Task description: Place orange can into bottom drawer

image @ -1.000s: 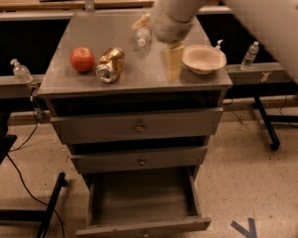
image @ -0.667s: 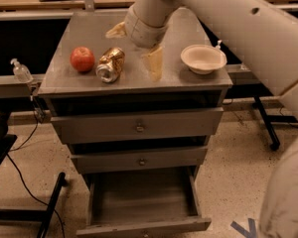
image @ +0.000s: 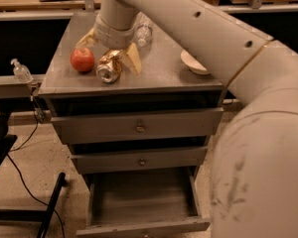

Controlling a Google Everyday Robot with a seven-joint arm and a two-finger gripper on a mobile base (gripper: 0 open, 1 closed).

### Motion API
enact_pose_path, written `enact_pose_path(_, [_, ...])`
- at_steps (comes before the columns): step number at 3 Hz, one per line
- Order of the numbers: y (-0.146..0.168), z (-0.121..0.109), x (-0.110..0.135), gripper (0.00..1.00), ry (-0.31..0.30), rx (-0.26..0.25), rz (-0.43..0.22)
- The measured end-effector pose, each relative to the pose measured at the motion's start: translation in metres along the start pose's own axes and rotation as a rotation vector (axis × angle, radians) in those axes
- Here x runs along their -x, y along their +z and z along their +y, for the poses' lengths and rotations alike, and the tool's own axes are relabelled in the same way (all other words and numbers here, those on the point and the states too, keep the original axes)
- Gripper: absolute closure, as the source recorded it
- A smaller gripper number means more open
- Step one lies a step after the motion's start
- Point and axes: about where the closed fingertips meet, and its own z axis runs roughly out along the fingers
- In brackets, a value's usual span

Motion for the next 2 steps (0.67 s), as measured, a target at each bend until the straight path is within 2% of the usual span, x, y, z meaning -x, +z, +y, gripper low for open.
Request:
enact_pose_path(1, [0.013, -0.015, -0.016, 0.0, -0.124, 0.033, 0.03])
enact_pose_path(2, [0.036, -0.02, -0.03, 0.2, -0.2, 0.077, 0.034])
